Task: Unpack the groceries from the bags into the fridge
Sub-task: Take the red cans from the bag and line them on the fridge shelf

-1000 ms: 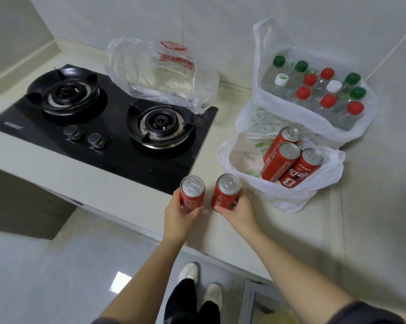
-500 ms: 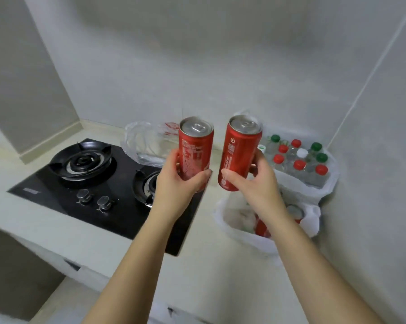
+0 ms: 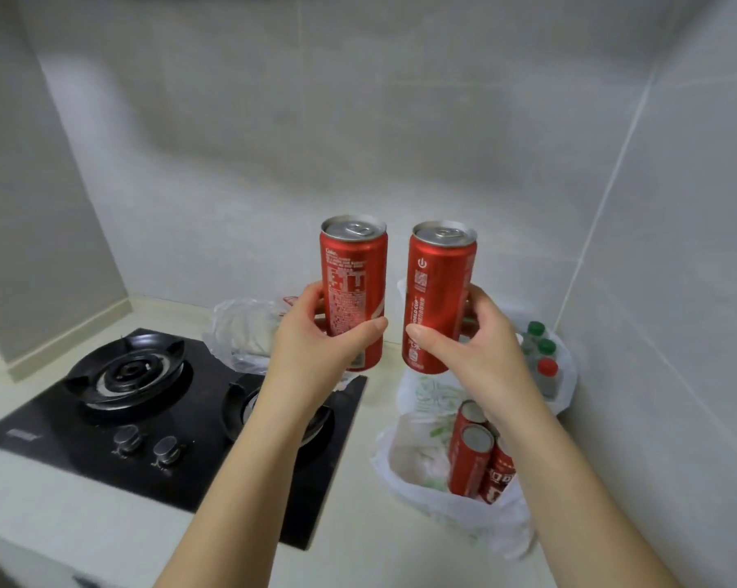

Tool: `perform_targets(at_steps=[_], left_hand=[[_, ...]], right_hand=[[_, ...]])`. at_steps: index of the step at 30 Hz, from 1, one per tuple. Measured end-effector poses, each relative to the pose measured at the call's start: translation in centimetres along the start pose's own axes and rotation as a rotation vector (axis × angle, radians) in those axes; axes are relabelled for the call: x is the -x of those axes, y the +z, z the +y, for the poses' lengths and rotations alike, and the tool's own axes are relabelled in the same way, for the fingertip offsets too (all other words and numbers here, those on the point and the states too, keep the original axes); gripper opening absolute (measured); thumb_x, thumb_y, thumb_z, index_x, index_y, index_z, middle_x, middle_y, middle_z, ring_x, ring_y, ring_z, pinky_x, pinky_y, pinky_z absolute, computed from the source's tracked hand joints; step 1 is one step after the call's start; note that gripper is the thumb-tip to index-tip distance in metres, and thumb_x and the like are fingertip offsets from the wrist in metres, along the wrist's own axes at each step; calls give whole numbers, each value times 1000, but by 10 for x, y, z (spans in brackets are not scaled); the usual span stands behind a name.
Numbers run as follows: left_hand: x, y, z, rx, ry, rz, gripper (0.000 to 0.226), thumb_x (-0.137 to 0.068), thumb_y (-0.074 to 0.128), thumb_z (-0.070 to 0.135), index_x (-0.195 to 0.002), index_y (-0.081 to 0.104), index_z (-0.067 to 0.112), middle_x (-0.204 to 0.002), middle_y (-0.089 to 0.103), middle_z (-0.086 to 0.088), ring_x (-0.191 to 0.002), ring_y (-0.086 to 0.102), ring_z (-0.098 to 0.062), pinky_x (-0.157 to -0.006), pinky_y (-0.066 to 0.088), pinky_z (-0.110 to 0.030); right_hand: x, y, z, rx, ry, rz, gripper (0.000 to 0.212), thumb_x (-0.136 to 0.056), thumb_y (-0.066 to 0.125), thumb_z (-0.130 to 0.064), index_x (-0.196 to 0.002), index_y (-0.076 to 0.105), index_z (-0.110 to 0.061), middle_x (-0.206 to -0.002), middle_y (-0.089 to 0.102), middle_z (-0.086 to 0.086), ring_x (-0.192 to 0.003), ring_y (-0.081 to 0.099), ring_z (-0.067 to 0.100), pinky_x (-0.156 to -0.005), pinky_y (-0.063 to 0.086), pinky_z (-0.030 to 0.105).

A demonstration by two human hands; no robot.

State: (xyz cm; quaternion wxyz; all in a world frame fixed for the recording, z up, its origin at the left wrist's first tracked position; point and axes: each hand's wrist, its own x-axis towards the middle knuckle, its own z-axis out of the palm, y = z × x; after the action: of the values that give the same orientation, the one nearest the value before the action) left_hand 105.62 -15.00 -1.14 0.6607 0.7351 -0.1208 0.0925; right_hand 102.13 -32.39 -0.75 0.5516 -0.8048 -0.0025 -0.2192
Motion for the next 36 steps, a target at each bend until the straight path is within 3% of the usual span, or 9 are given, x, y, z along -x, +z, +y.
perform_targets(at_steps=[8,14,20,24,28,32,34,36], left_hand=[[4,-46,7,-28,-22,137,38,-73,81,24,-105,64,35,-96,73,12,-92,69,-8,-80,57,-36],[31,-120,13,-96,-20,348,38,-73,81,23,-102,63,39,-94,72,17,-88,69,-1,-80,55,-32],[68,-216,33,-195,-23,585,46,-74,80,17,-116,63,25,-102,72,10,-95,69,-9,-86,56,-43],[102,-277,45,-279,-19,747,40,-74,80,18,-105,63,35,-93,72,16,-87,69,0,-83,57,-37],[139,-320,53,-335,-26,900,42,-74,81,19,-108,61,35,-97,71,17,-89,67,1,-80,56,-32],[180,-345,60,-380,-40,1046,40,-75,80,18,-97,56,42,-91,67,22,-81,65,7,-69,50,-19],[200,-353,64,-400,-67,1123,40,-75,80,19,-99,56,42,-93,66,22,-84,64,5,-69,49,-18],[219,-357,68,-418,-96,1206,43,-75,80,19,-107,58,38,-98,67,18,-91,64,-1,-74,51,-23]], right_hand=[[-19,44,-15,-65,-35,-129,48,-76,80,-30,-116,56,-35,-101,65,-22,-92,60,-7,-73,45,12],[-18,119,-46,-155,-107,-301,46,-74,81,-29,-110,55,-40,-101,66,-22,-95,62,-3,-85,50,23],[3,220,-96,-301,-172,-532,48,-74,82,-33,-110,53,-45,-103,66,-23,-95,62,-6,-78,46,15],[29,286,-133,-410,-211,-702,50,-75,81,-34,-116,53,-42,-103,64,-26,-94,60,-7,-72,42,12],[58,335,-162,-476,-247,-865,43,-77,80,-34,-102,48,-50,-93,59,-33,-84,58,-12,-64,40,9],[87,370,-185,-528,-293,-1001,49,-76,80,-33,-116,53,-42,-107,65,-23,-97,62,-3,-79,49,19],[103,384,-197,-558,-310,-1062,54,-75,81,-32,-122,54,-35,-113,66,-17,-103,63,4,-88,52,29],[118,396,-207,-602,-333,-1129,51,-75,82,-29,-118,56,-37,-110,67,-16,-102,64,6,-90,54,32]])
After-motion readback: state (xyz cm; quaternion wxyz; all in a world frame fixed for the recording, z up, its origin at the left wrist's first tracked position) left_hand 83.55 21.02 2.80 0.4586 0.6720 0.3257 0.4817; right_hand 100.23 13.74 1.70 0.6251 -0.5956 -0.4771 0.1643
